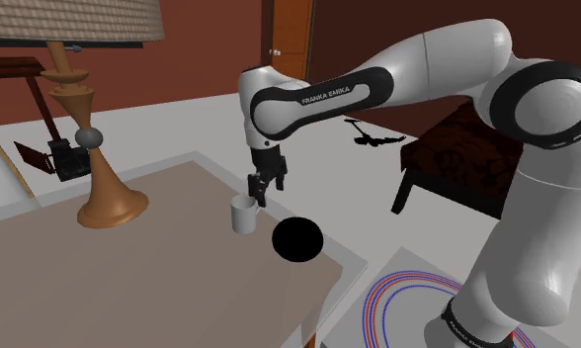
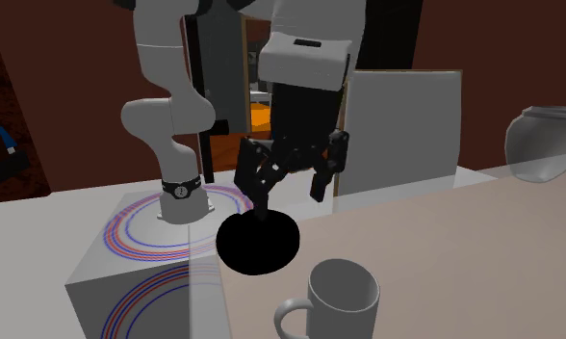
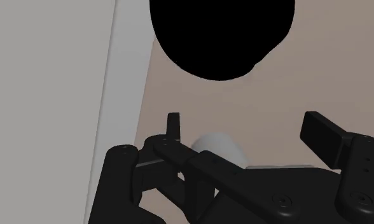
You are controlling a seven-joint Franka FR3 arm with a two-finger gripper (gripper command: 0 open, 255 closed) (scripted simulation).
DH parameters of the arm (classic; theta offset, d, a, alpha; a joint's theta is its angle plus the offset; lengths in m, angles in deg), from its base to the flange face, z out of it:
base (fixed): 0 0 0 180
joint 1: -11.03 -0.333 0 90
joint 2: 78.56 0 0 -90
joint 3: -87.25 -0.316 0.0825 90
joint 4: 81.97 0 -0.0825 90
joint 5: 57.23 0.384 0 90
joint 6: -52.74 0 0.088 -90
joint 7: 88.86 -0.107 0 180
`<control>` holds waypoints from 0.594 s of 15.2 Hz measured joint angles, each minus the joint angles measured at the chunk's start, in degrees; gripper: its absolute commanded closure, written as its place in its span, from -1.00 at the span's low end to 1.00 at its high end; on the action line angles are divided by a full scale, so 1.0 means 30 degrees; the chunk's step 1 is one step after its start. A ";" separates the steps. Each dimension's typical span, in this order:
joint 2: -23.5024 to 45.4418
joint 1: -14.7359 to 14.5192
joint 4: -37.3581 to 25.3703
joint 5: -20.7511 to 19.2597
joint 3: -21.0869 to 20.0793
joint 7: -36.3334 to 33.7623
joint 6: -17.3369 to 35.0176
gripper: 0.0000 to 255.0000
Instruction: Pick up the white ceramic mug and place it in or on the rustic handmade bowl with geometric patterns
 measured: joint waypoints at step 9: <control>0.6924 -0.1667 -0.7889 -0.1456 -0.0104 -0.1062 -0.1328 -1.00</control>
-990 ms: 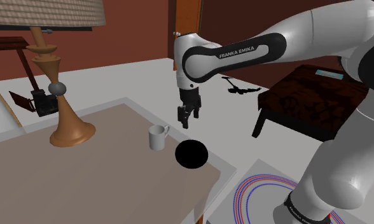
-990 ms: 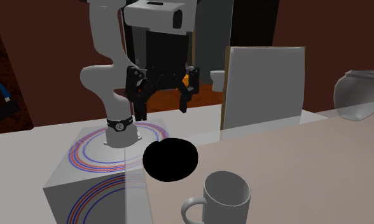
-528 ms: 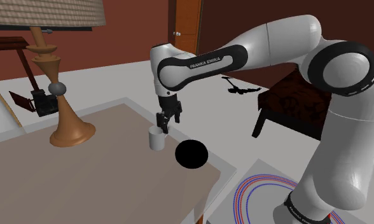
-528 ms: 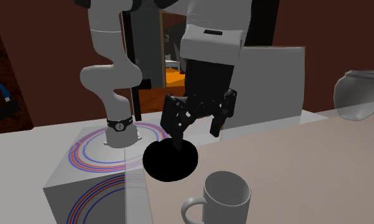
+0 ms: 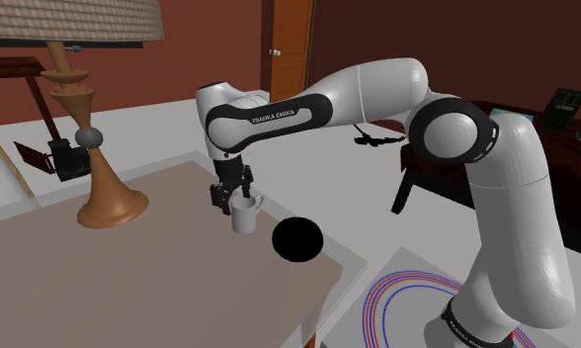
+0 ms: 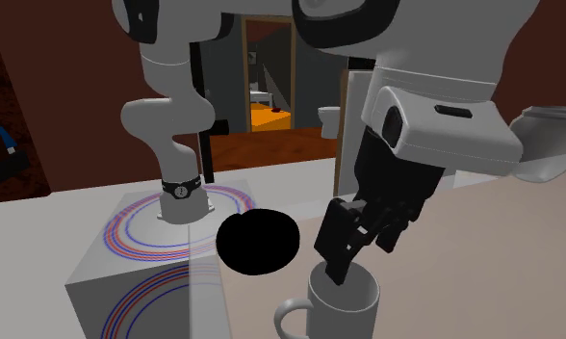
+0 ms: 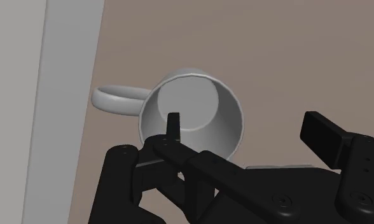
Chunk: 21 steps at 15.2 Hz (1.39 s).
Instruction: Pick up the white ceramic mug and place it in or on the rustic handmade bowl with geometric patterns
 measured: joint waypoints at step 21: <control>0.0472 0.0011 0.1241 -0.0149 0.0067 -0.0117 0.1700 1.00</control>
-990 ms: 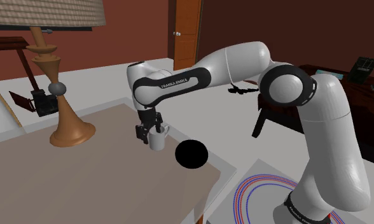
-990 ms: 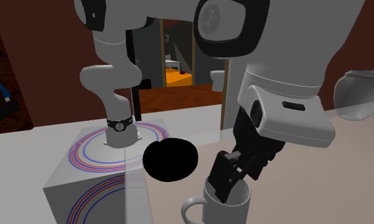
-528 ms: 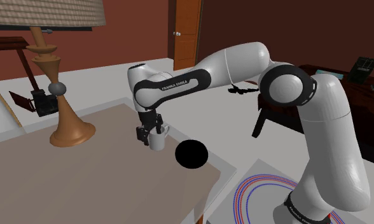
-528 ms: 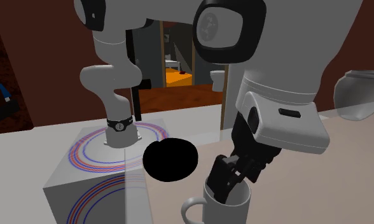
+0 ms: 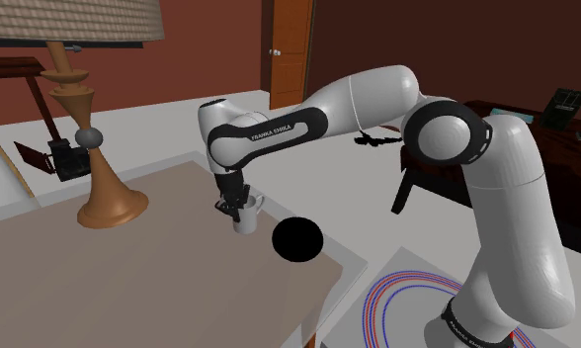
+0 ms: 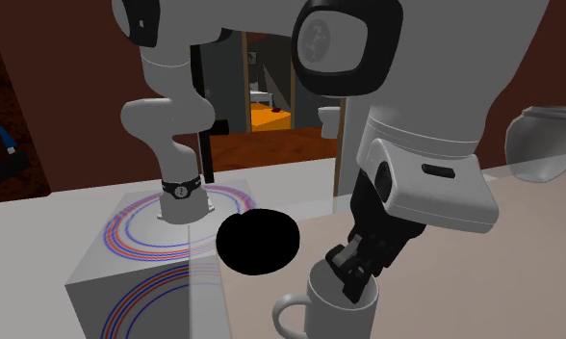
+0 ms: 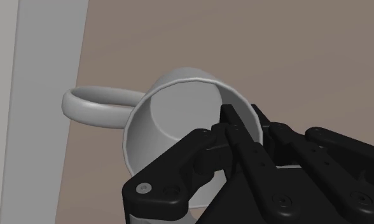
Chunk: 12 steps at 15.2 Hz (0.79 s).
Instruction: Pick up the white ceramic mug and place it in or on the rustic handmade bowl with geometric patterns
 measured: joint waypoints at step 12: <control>-0.0528 -0.0035 -0.1283 0.0155 -0.0088 0.0109 -0.1785 1.00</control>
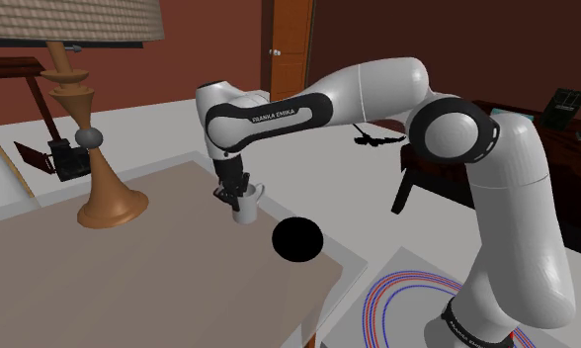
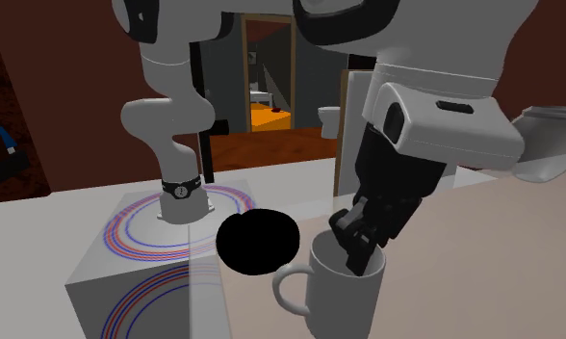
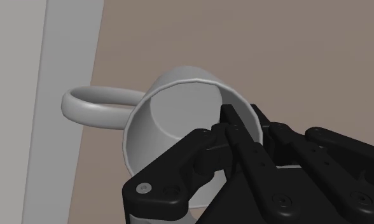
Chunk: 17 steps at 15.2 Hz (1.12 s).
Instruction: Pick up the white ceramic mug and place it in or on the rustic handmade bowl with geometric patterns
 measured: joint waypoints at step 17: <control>-0.0305 -0.0261 -0.3850 0.0117 -0.0096 0.0165 -0.4129 1.00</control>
